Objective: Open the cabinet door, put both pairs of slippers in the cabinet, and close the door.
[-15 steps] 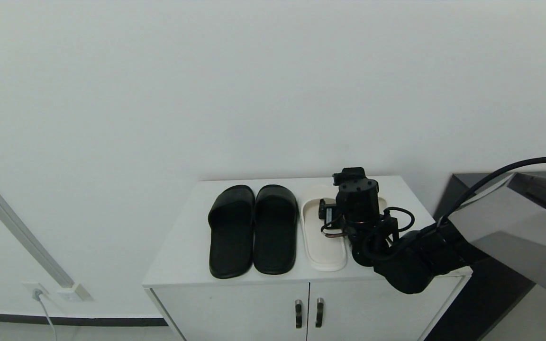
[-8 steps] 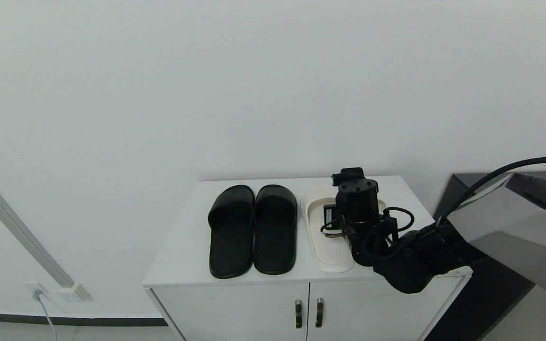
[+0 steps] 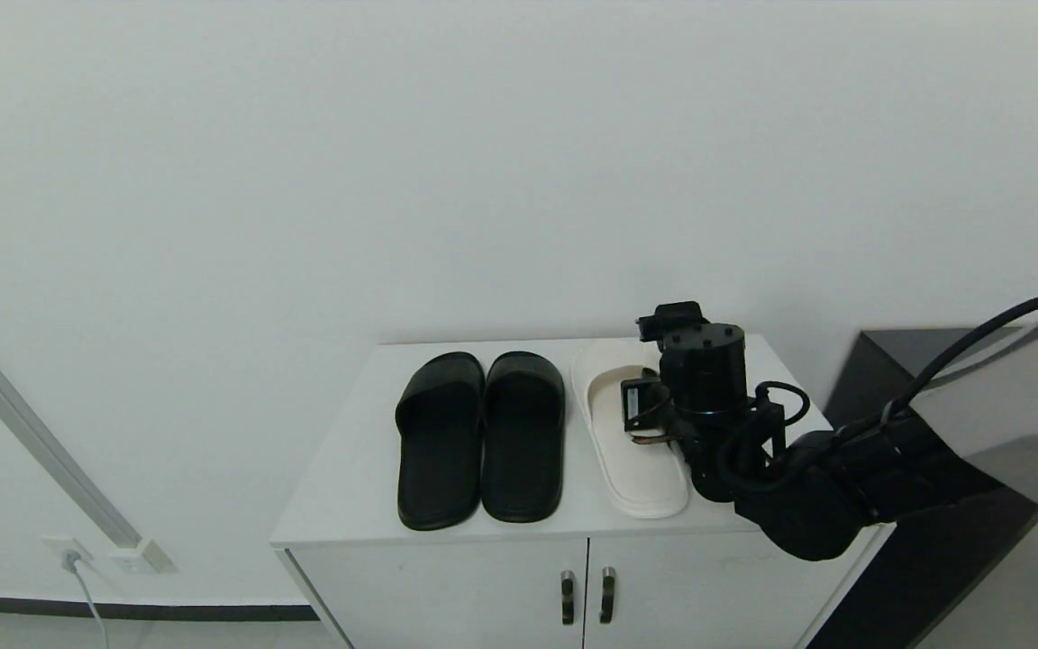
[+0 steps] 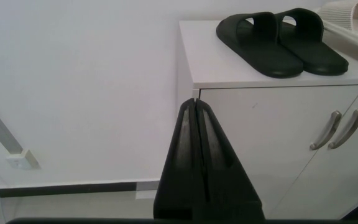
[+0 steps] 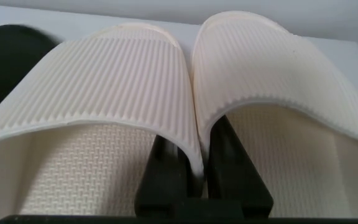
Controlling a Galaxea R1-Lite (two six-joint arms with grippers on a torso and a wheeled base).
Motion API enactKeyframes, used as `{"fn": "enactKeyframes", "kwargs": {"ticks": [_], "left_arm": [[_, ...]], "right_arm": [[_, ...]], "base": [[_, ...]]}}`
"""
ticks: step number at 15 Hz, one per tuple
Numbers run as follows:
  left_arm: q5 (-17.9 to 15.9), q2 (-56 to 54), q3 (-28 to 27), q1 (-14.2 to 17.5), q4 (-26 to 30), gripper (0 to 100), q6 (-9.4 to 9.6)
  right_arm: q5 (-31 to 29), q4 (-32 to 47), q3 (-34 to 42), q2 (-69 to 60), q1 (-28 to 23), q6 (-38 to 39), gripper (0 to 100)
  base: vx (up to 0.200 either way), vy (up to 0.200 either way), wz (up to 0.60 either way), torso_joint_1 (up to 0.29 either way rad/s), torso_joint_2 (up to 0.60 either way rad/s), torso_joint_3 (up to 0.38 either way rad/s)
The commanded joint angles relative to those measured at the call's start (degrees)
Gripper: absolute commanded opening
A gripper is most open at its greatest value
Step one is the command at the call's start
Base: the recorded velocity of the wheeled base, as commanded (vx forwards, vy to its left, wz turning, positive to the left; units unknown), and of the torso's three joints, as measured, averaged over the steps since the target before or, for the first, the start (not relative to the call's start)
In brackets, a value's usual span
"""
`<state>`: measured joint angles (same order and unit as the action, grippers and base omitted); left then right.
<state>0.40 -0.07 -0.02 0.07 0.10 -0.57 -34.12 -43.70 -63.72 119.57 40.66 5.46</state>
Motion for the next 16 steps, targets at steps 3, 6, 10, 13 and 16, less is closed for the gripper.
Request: {"fn": "enactKeyframes", "kwargs": {"ticks": [3, 6, 10, 13, 16], "left_arm": [[0.0, 0.1, -0.1, 0.0, 0.0, 0, 0.05], [0.1, 0.1, 0.0, 0.0, 0.0, 0, -0.04], [0.0, 0.1, -0.1, 0.0, 0.0, 0, -0.04], [0.0, 0.1, 0.0, 0.0, 0.0, 0, -0.04], [0.0, 0.1, -0.1, 0.0, 0.0, 0, -0.04]], "right_arm": [[11.1, -0.1, 9.1, -11.0, 2.0, -1.2, 0], [21.5, 0.1, 15.6, -18.5, 2.4, -2.3, 0], [32.9, 2.0, 22.9, -28.0, 2.4, -3.6, 0], [36.0, 3.0, 27.5, -31.4, 2.8, -11.6, 0], [36.5, 2.9, 28.7, -31.3, 3.8, -13.4, 0]], "base": [[0.000, 0.000, 0.00, 0.000, 0.00, 0.000], [0.000, 0.000, 0.00, 0.000, 0.00, 0.000], [0.000, 0.000, 0.00, 0.000, 0.00, 0.000], [0.000, 0.000, 0.00, 0.000, 0.00, 0.000], [0.000, 0.000, 0.00, 0.000, 0.00, 0.000]]}}
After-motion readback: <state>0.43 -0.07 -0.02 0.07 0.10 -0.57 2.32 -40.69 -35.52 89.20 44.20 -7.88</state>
